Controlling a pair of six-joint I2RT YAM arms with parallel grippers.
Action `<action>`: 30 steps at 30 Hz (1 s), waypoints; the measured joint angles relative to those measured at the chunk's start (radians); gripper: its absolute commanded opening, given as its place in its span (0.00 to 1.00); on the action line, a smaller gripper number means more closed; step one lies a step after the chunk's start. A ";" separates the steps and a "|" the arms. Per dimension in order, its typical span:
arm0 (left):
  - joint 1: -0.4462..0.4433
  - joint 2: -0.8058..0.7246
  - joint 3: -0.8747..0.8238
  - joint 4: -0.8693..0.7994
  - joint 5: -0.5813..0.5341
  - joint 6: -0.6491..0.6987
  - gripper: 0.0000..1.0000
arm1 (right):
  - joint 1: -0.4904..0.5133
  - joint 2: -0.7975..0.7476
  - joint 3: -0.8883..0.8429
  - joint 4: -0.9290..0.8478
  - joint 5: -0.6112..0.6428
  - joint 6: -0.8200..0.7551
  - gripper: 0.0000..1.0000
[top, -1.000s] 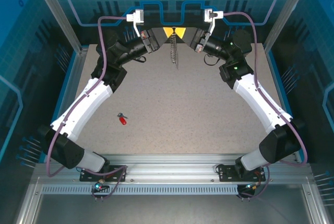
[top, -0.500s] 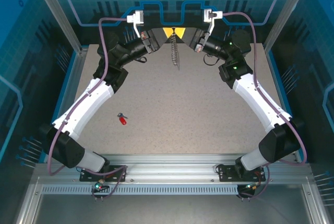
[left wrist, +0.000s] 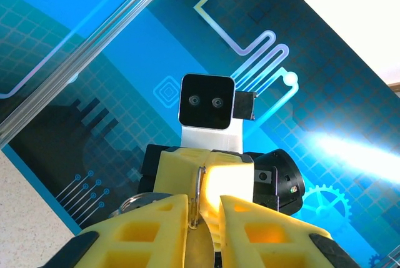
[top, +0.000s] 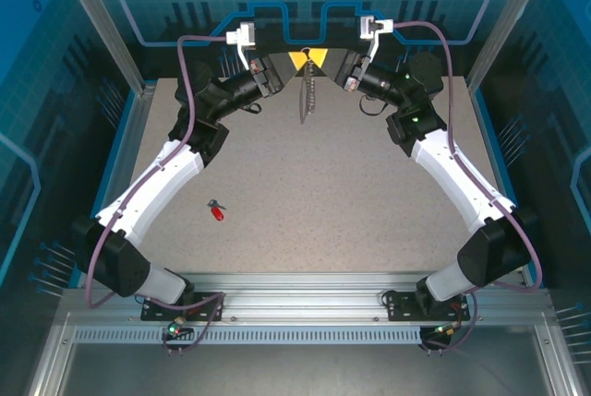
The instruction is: Put the keys on the keyring
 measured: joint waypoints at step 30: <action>0.001 0.019 -0.014 0.040 -0.019 -0.021 0.00 | -0.001 -0.017 -0.015 -0.016 0.013 0.005 0.53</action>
